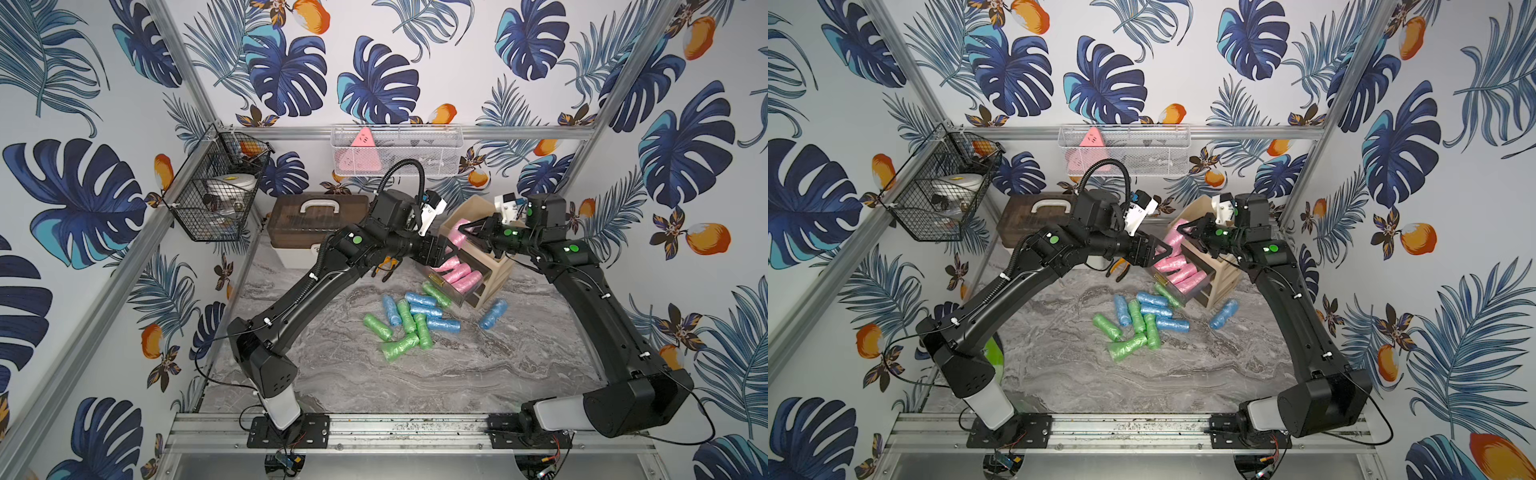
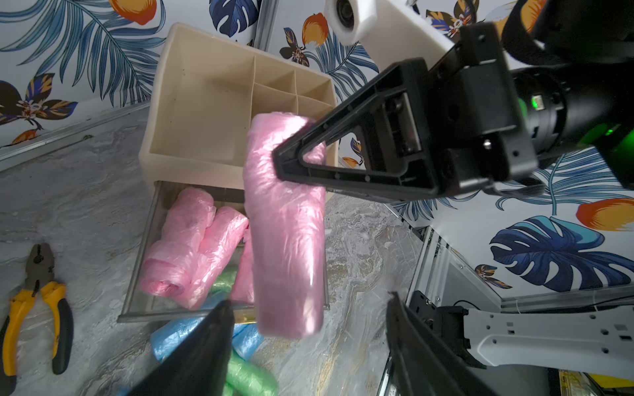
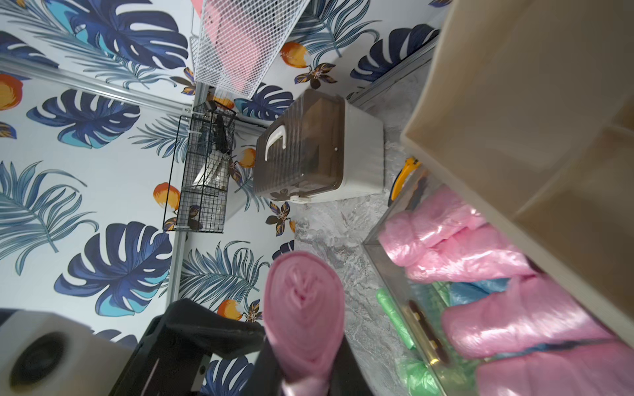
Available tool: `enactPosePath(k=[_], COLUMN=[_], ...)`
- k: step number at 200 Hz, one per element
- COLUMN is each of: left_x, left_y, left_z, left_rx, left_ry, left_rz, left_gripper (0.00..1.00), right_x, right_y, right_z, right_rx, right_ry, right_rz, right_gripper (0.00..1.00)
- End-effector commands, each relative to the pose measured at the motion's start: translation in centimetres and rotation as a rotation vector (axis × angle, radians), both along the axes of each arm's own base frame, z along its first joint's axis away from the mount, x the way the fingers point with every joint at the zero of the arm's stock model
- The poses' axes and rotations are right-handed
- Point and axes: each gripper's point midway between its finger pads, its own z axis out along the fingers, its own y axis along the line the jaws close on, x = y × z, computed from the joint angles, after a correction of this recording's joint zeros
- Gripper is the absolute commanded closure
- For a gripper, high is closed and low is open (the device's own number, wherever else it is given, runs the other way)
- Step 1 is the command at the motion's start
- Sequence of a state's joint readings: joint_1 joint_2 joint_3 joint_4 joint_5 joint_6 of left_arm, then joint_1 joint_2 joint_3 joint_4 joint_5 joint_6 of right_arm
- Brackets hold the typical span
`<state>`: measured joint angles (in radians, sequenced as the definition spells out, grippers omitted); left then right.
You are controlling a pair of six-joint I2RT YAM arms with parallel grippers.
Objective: Sort the rolls of trash bags by color and place them into the drawer
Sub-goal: Place the roll of trash bags in the drawer.
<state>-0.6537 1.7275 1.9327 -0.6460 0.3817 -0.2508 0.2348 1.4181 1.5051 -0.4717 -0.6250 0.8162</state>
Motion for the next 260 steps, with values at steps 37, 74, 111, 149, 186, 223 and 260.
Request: enactPosePath(k=[37,74,111,149,186,223,260], left_x=[0.4,0.6,0.7,0.7,1.2,1.6,2.3], left_y=[0.9,1.4,1.3,1.7,2.6,2.8,2.9], left_z=[-0.4,-0.3,-1.3,-2.4,-3.7,-5.3,-7.7], left_rx=[-0.001,0.003,0.021,0.069,0.121,0.165,0.234], left_ry=[0.017,0.025,0.055,0.074,0.076,0.097,0.13], left_rz=[-0.002,0.009,0.002,0.009,0.038,0.044,0.049], left_gripper=[0.46,0.71,0.9,0.97,0.98,1.0,1.0], right_x=[-0.4,-0.6,-0.6,-0.3,1.4,2.8,4.5], right_y=[3.6,3.6,3.5,2.0,-1.5,-6.4,-9.7], right_z=[1.5,1.1,1.1,1.8,2.5,2.0,-0.5], right_rx=[0.06,0.048,0.03,-0.041,-0.03,0.021,0.012], right_ry=[-0.045,-0.043,-0.053,-0.105,-0.109,-0.084,-0.025], right_rz=[0.098,0.103,0.106,0.051,-0.02,-0.107,-0.168], right_gripper=[0.91,0.87,0.56,0.29,0.23,0.2,0.26])
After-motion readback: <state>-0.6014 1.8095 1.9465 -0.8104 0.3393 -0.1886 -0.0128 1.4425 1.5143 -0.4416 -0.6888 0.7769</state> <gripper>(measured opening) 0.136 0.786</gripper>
